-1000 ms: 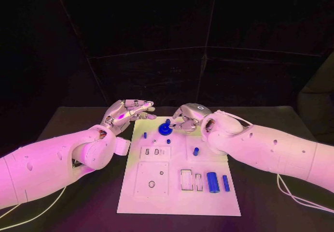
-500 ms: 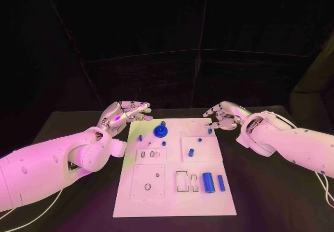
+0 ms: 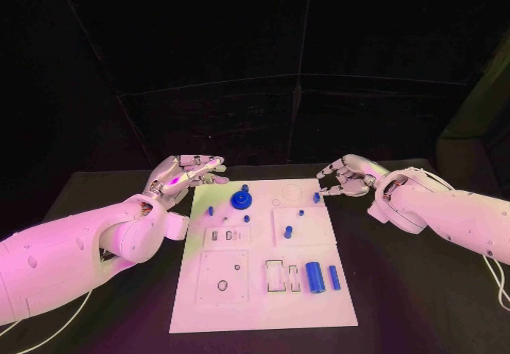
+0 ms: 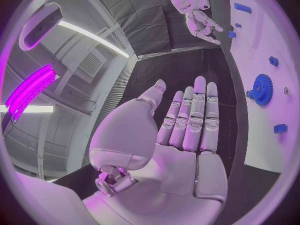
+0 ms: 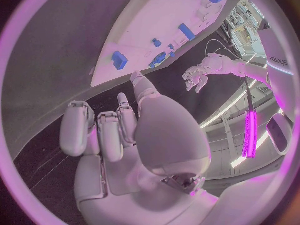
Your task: Assemble the parts on the task board
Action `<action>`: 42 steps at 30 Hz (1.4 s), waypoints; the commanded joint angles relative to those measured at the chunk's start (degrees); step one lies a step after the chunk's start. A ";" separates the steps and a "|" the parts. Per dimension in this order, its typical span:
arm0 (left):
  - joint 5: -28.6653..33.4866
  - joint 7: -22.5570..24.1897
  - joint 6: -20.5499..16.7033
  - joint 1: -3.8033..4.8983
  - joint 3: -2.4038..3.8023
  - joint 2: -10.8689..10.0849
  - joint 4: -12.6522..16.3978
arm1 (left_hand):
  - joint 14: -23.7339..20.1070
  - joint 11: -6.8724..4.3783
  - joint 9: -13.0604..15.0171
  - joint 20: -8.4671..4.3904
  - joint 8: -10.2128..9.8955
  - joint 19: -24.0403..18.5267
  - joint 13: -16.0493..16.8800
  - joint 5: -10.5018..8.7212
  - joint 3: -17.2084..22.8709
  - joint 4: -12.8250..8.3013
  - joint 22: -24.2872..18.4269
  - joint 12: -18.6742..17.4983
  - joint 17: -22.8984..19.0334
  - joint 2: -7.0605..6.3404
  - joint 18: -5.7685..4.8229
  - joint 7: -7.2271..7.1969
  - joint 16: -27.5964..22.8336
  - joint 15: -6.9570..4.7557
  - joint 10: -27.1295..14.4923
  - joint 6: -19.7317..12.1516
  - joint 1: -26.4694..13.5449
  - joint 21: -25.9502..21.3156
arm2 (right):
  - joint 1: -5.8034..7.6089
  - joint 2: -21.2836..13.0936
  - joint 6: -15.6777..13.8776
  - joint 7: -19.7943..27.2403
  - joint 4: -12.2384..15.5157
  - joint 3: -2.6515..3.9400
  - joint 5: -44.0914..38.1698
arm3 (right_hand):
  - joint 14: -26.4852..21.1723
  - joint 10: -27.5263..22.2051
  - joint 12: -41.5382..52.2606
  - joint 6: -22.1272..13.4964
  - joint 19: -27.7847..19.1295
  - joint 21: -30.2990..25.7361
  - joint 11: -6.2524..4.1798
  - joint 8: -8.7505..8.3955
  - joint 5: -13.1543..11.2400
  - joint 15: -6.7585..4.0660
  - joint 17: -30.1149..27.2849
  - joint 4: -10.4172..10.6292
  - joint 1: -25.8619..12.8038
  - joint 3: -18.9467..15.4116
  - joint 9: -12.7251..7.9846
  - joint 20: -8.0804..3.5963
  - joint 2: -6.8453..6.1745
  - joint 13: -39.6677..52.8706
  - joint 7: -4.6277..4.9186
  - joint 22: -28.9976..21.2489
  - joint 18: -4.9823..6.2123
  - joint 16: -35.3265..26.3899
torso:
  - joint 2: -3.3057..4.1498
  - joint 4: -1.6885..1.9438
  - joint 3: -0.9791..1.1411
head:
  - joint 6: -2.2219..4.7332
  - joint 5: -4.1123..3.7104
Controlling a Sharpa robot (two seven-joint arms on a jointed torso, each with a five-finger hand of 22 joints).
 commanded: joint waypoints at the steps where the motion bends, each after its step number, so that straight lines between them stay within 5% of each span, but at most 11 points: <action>1: -0.04 0.54 0.95 0.05 0.02 0.14 -0.04 | -0.14 0.11 -0.03 0.26 -0.17 0.13 -0.05 0.30 0.03 -0.22 -0.09 -0.28 0.07 0.63 0.87 0.16 -0.35 0.01 -0.29 -0.29 0.01 -0.31 | -0.11 0.46 1.99 1.03 -0.98 0.01 -0.59 | 4.39 -0.20 -0.24 -0.48 0.10 0.01 0.01 -0.14 -0.30 -0.34 8.01 -0.44 0.36 0.11 -0.09 -0.28 -0.11 1.85 -0.03 0.00 -0.22 0.19 | 0.00 0.11 -0.08 | -0.06 0.21; 8: -0.04 0.53 0.91 0.04 0.02 0.19 -0.03 | -0.14 0.11 -0.03 0.26 -0.17 0.13 -0.05 0.30 0.03 -0.22 -0.09 -0.28 0.07 0.63 0.87 0.16 -0.35 0.01 -0.29 -0.29 0.01 -0.31 | -1.00 1.17 3.07 0.23 -2.08 0.00 -1.35 | 4.39 -0.19 -0.23 -0.54 0.11 0.02 0.02 -0.14 -0.24 -0.33 8.03 -0.48 0.39 0.14 -0.10 -0.27 -0.05 1.87 -0.02 0.03 -0.23 0.19 | -0.07 0.05 -0.22 | -0.11 0.17; 20: -0.04 0.54 0.88 0.03 0.02 0.15 -0.02 | -0.14 0.11 -0.03 0.26 -0.17 0.13 -0.05 0.30 0.03 -0.22 -0.09 -0.28 0.07 0.63 0.87 0.16 -0.35 0.01 -0.29 -0.29 0.01 -0.31 | -2.56 2.15 3.50 -0.38 -3.29 0.00 -2.11 | 4.42 -0.01 -0.05 -0.34 0.17 0.07 0.06 0.05 -0.09 -0.29 8.15 -0.43 0.17 0.22 -0.03 -0.23 0.31 2.07 0.03 0.13 -0.25 0.24 | -0.05 0.01 -0.13 | -0.31 0.19; 42: -0.04 0.44 0.98 0.03 0.02 0.27 -0.21 | -0.14 0.11 -0.03 0.26 -0.17 0.13 -0.05 0.30 0.03 -0.22 -0.09 -0.28 0.07 0.63 0.87 0.16 -0.35 0.01 -0.29 -0.29 0.01 -0.31 | -2.87 3.92 2.50 -0.30 -5.01 0.01 -0.90 | 4.62 1.28 1.27 3.14 0.69 0.65 0.05 1.59 -1.18 -0.27 8.99 -0.57 -0.63 1.45 0.54 -0.17 2.57 3.39 0.06 1.21 -0.44 0.60 | -0.06 0.04 -0.11 | -0.47 0.11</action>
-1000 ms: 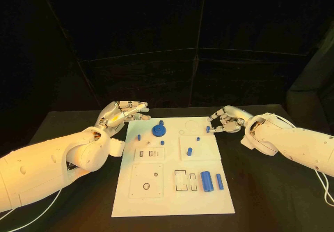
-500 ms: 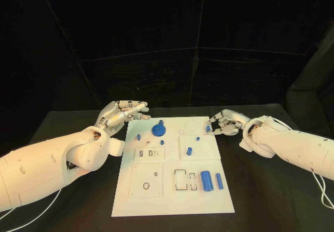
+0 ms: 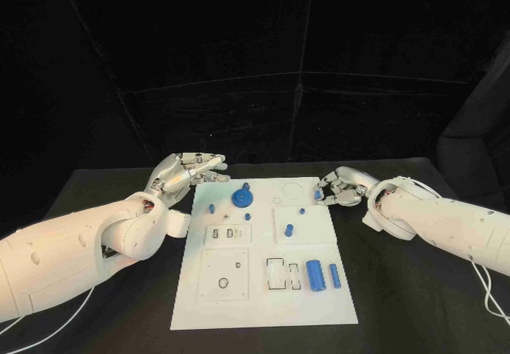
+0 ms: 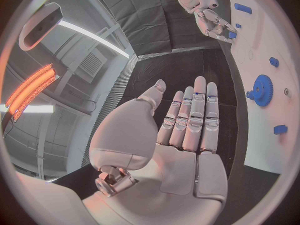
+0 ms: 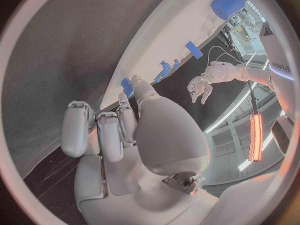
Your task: Assemble the parts on the task board
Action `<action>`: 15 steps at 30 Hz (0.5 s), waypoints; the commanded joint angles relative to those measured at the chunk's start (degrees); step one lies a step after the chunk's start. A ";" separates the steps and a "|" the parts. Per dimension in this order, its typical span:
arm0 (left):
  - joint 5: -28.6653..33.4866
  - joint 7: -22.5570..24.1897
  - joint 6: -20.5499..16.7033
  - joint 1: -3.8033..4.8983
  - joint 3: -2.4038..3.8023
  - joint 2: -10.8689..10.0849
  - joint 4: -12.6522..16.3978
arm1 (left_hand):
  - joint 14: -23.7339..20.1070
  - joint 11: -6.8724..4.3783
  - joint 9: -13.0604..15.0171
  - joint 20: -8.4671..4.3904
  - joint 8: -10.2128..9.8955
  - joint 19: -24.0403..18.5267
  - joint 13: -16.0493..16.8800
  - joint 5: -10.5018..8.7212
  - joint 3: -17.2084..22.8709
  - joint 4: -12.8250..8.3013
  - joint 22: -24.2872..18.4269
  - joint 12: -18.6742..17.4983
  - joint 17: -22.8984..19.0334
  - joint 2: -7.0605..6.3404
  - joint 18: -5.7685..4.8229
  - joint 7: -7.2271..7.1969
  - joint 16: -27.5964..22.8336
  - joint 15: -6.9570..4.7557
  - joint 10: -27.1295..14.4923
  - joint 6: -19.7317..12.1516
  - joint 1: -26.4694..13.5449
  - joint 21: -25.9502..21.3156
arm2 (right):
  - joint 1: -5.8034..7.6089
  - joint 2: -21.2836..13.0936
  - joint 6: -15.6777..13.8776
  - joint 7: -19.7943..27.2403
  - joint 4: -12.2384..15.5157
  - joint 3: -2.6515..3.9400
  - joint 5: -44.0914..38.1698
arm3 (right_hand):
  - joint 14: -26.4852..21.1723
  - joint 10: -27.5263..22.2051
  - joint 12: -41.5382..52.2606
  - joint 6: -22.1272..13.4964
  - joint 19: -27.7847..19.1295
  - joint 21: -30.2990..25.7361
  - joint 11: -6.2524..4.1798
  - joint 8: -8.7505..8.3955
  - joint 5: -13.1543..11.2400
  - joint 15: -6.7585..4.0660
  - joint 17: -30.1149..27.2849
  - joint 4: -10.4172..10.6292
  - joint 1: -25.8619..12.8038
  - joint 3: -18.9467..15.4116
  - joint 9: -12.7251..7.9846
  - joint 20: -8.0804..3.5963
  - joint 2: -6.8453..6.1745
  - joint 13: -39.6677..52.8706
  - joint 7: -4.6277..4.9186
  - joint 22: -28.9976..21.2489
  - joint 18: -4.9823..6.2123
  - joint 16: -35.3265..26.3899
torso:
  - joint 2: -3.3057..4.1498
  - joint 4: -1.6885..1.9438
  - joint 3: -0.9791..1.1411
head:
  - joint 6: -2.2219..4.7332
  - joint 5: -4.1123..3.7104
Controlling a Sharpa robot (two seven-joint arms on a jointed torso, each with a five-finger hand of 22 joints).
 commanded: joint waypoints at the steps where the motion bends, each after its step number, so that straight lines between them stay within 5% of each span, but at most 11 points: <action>1: -0.04 0.43 0.83 0.06 0.02 0.05 0.00 | -0.14 0.11 -0.03 0.26 -0.18 0.13 -0.05 0.30 0.04 -0.24 -0.05 -0.28 0.10 0.63 0.86 0.16 -0.35 0.01 -0.29 -0.29 0.01 -0.31 | 0.05 0.12 -0.21 0.19 -0.11 0.00 0.42 | 4.63 0.64 0.47 1.06 0.50 0.39 -0.09 0.51 -0.83 -0.29 9.04 -0.03 0.06 0.69 0.14 0.03 0.76 3.53 -0.06 0.21 -0.46 0.41 | -0.02 0.05 0.00 | -0.03 -0.11; 15: -0.04 0.28 0.97 0.06 0.02 0.01 0.00 | -0.13 0.10 -0.02 0.26 -0.19 0.15 -0.05 0.29 0.12 -0.37 -0.09 -0.29 0.14 0.66 0.87 0.16 -0.38 -0.01 -0.27 -0.28 0.07 -0.33 | 0.04 0.44 -1.44 0.47 -0.40 0.00 0.80 | 4.73 1.87 1.64 8.26 0.75 0.69 -2.22 3.89 -4.25 -1.99 9.51 -1.49 0.55 4.33 1.20 -1.30 3.27 4.83 -2.64 0.76 -0.54 0.57 | -0.01 0.02 0.02 | -0.15 -0.14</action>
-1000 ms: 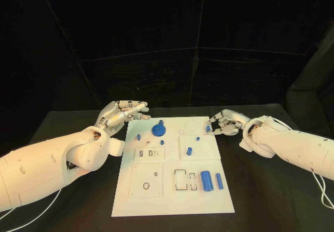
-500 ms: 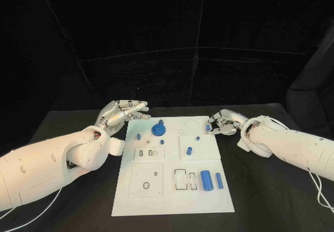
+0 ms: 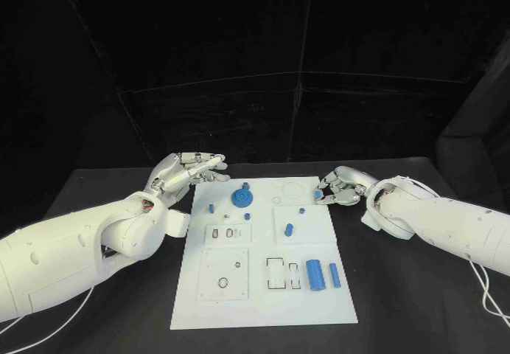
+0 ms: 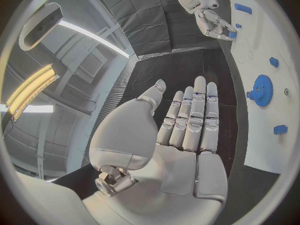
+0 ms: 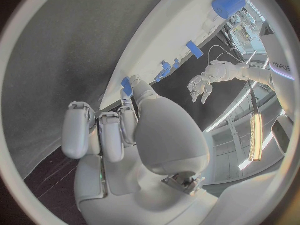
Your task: Assemble the parts on the task board
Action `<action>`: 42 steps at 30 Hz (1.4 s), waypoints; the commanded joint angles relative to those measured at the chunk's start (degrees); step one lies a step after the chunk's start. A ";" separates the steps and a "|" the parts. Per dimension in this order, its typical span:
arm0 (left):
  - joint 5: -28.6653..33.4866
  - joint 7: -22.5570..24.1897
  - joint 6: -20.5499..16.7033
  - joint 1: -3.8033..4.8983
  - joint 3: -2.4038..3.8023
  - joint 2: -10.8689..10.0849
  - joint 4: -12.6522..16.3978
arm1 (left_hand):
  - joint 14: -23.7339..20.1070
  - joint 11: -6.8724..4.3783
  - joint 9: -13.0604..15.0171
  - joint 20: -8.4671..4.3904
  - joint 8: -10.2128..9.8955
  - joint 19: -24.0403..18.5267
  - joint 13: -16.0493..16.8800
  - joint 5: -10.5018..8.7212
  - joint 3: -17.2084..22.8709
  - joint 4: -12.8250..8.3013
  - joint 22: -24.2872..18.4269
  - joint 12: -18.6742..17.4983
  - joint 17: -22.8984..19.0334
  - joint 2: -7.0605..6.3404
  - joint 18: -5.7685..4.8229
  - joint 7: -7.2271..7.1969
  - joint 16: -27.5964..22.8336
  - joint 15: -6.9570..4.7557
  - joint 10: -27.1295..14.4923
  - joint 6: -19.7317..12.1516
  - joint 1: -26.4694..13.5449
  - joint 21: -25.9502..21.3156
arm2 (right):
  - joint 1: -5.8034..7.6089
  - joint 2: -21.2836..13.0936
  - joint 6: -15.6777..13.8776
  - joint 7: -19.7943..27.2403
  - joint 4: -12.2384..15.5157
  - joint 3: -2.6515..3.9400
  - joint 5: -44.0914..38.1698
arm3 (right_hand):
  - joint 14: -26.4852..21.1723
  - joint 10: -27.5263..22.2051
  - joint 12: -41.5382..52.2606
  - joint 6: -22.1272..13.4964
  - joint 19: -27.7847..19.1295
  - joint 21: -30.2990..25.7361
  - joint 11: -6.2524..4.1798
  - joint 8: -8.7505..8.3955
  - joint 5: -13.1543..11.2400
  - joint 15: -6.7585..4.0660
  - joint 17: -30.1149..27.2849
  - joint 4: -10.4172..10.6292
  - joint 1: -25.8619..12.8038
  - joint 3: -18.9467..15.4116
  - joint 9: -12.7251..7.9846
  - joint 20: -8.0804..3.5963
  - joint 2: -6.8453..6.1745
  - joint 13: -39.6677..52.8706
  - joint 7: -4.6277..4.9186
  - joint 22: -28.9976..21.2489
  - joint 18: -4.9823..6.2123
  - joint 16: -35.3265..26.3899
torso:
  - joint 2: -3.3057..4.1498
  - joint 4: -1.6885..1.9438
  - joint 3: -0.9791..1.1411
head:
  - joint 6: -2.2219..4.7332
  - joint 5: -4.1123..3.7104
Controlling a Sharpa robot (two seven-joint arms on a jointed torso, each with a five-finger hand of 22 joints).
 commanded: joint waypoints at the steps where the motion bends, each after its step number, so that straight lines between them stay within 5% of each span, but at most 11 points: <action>1: -0.04 0.28 0.89 0.06 0.02 0.01 0.04 | -0.13 0.10 -0.02 0.26 -0.19 0.15 -0.05 0.29 0.12 -0.38 -0.10 -0.29 0.05 0.66 0.87 0.16 -0.38 -0.01 -0.27 -0.28 0.07 -0.33 | 0.09 0.08 -1.85 0.42 0.05 0.00 0.49 | 4.72 0.52 0.39 1.59 0.05 0.38 -0.83 0.44 -0.30 -0.57 9.56 -0.06 0.34 0.65 0.64 -0.66 1.41 4.84 -1.05 0.08 -0.54 0.31 | 0.01 0.02 0.01 | -0.05 -0.06; 11: -0.04 0.22 1.09 0.06 0.02 -0.15 0.23 | -0.13 0.10 -0.02 0.26 -0.19 0.15 -0.05 0.29 0.12 -0.38 -0.10 -0.29 0.05 0.66 0.87 0.16 -0.38 -0.01 -0.27 -0.28 0.07 -0.33 | 0.11 -0.61 -8.41 -3.03 2.30 0.03 0.78 | 4.77 0.69 0.38 1.04 0.14 0.44 -0.94 0.16 -0.51 -0.80 9.74 -0.70 0.30 2.90 0.51 -1.10 2.63 4.95 -1.03 0.21 -0.59 0.37 | -0.12 0.06 -0.07 | 0.09 -0.21; 22: -0.04 0.11 0.97 0.11 0.02 -0.53 0.42 | -0.14 0.10 -0.02 0.26 -0.19 0.16 -0.05 0.28 0.14 -0.42 -0.12 -0.30 0.07 0.66 0.87 0.17 -0.40 0.00 -0.27 -0.28 0.05 -0.35 | 0.97 -2.30 -11.09 -16.53 14.25 0.10 -0.77 | 4.70 0.39 -0.06 0.41 0.09 0.35 -0.72 -0.26 -0.75 -0.65 9.43 -0.70 -0.83 3.71 0.33 -1.02 2.30 4.59 -0.76 0.04 -0.57 0.20 | -0.22 0.16 -0.14 | 0.39 0.05; 28: 0.38 0.18 0.87 0.14 0.03 -0.40 -0.56 | -0.14 0.10 -0.02 0.26 -0.19 0.16 -0.05 0.28 0.14 -0.44 -0.13 -0.30 0.07 0.65 0.87 0.16 -0.41 0.00 -0.26 -0.27 0.04 -0.35 | 1.29 -0.12 -11.19 -20.80 19.38 0.10 -4.68 | 4.69 0.36 -0.11 0.37 0.06 0.31 -0.67 -0.30 -0.78 -0.60 9.40 -0.66 -1.17 3.84 0.31 -0.99 2.15 4.56 -0.72 -0.04 -0.55 0.18 | -0.34 0.24 -0.38 | 0.16 0.70; 34: 0.76 0.26 0.84 0.15 0.03 -0.15 -1.30 | -0.14 0.10 -0.02 0.26 -0.19 0.16 -0.05 0.28 0.14 -0.44 -0.13 -0.30 0.07 0.65 0.87 0.16 -0.41 0.00 -0.26 -0.27 0.04 -0.35 | 1.34 3.57 -9.13 -21.30 20.00 0.07 -7.51 | 4.70 0.34 -0.16 0.30 0.05 0.29 -0.64 -0.37 -0.85 -0.57 9.42 -0.61 -1.58 4.01 0.28 -0.95 1.94 4.53 -0.68 -0.07 -0.55 0.18 | -0.43 0.38 -0.48 | -0.25 1.48; 42: 0.91 0.29 0.91 0.16 0.03 0.15 -1.72 | -0.14 0.10 -0.02 0.26 -0.19 0.16 -0.05 0.28 0.14 -0.44 -0.13 -0.30 0.07 0.65 0.87 0.16 -0.41 0.00 -0.26 -0.27 0.04 -0.35 | 0.97 9.61 -6.53 -25.13 18.95 -0.04 -12.94 | 4.67 0.12 -0.45 0.27 0.06 0.28 -0.63 -0.41 -0.83 -0.55 9.28 -0.64 -1.73 4.18 0.26 -0.92 1.84 4.26 -0.69 -0.06 -0.55 0.11 | -0.38 0.27 -0.35 | -0.87 2.78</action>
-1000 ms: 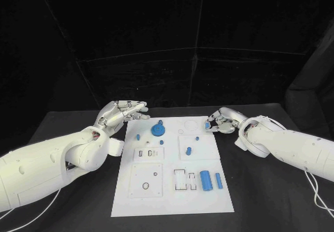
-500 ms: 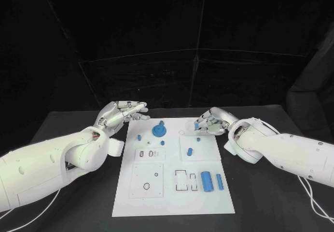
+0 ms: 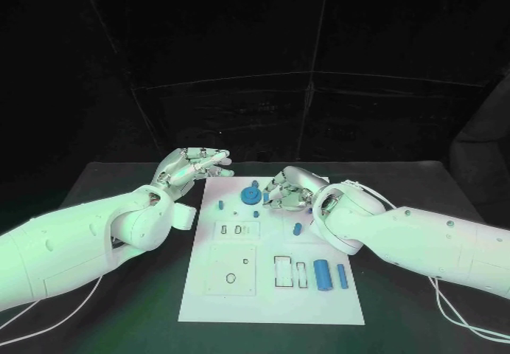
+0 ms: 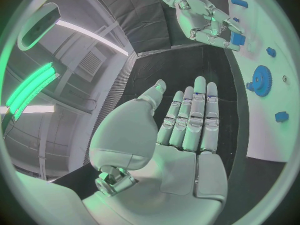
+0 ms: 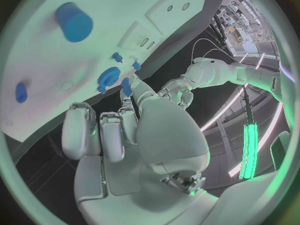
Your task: Assemble the parts on the task board
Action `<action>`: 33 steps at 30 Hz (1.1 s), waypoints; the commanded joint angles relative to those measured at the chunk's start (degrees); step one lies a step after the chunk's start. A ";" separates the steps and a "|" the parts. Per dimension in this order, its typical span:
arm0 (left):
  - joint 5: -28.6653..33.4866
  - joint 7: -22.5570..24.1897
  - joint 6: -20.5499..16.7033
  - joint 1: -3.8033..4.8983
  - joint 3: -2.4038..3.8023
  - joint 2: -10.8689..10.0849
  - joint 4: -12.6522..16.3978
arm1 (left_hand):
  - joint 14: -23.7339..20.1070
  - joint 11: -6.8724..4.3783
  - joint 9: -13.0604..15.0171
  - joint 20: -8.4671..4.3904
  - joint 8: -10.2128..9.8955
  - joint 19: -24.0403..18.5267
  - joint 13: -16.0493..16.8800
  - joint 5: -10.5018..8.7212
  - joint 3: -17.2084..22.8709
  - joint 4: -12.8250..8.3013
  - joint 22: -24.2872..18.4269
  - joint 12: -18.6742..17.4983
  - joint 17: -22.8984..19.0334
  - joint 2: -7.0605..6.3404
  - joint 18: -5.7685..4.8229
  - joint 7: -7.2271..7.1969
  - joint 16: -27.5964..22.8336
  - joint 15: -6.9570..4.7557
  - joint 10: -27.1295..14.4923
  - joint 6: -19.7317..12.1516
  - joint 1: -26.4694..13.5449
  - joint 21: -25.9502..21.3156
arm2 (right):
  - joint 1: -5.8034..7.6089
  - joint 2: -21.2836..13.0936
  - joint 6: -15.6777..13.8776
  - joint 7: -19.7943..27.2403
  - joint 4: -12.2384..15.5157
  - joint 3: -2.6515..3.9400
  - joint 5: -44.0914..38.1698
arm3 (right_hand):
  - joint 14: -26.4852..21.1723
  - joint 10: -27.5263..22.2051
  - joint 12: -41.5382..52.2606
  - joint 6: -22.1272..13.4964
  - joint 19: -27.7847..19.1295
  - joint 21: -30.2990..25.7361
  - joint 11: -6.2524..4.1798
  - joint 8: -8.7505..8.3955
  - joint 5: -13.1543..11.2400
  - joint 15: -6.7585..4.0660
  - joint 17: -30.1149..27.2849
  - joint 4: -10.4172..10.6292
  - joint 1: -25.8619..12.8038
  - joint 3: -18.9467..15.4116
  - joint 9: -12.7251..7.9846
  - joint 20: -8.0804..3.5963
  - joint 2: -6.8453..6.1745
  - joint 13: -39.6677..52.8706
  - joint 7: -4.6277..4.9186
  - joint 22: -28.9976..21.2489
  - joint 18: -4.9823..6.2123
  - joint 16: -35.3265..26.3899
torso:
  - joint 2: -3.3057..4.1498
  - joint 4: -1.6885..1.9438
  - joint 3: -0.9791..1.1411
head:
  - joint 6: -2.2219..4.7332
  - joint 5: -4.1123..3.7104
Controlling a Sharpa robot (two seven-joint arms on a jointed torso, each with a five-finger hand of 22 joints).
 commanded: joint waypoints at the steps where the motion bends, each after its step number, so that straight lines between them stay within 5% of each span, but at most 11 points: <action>1: 0.39 0.37 0.73 0.10 0.03 0.11 -0.05 | -0.14 0.10 -0.02 0.26 -0.19 0.16 -0.05 0.28 -0.01 -0.28 -0.09 -0.30 0.09 0.65 0.86 0.17 -0.19 0.00 -0.26 -0.27 0.04 -0.35 | -0.17 1.44 2.35 -4.16 -0.31 -0.09 -5.55 | 4.79 -0.40 -0.48 0.33 -0.14 0.06 -0.13 0.31 0.19 -0.27 9.29 0.33 -0.22 0.81 0.37 -0.28 0.20 4.23 -0.50 -0.08 -0.56 0.12 | 0.03 -0.07 0.06 | -0.30 0.62; 14: 0.42 0.38 0.86 0.10 0.03 0.67 -0.28 | -0.14 0.10 -0.02 0.26 -0.19 0.16 -0.05 0.28 -0.01 -0.28 -0.09 -0.30 0.09 0.65 0.86 0.17 -0.19 0.00 -0.26 -0.27 0.04 -0.35 | -1.94 6.61 5.53 -6.71 -2.07 -0.97 -10.24 | 4.76 -0.56 -0.72 0.34 -0.20 -0.03 -0.09 0.26 0.09 -0.24 9.16 0.30 -0.86 1.02 0.34 -0.21 -0.39 4.05 -0.45 -0.24 -0.53 0.05 | 0.00 -0.09 0.21 | -1.13 1.57; 33: 0.43 0.23 1.08 0.09 0.03 1.10 -0.66 | -0.16 0.08 -0.01 0.26 -0.17 0.17 -0.04 0.28 0.05 -0.36 -0.13 -0.28 0.12 0.70 0.86 0.14 -0.23 -0.01 -0.19 -0.21 0.06 -0.37 | -2.74 8.49 8.30 -6.25 -3.21 -1.10 -11.26 | 4.77 -0.73 -0.94 0.09 -0.26 -0.13 0.03 0.04 -0.33 -0.12 9.17 0.64 -2.25 1.15 0.23 -0.13 -1.22 3.90 -0.32 -0.35 -0.50 0.02 | -0.04 -0.21 0.12 | -1.88 1.85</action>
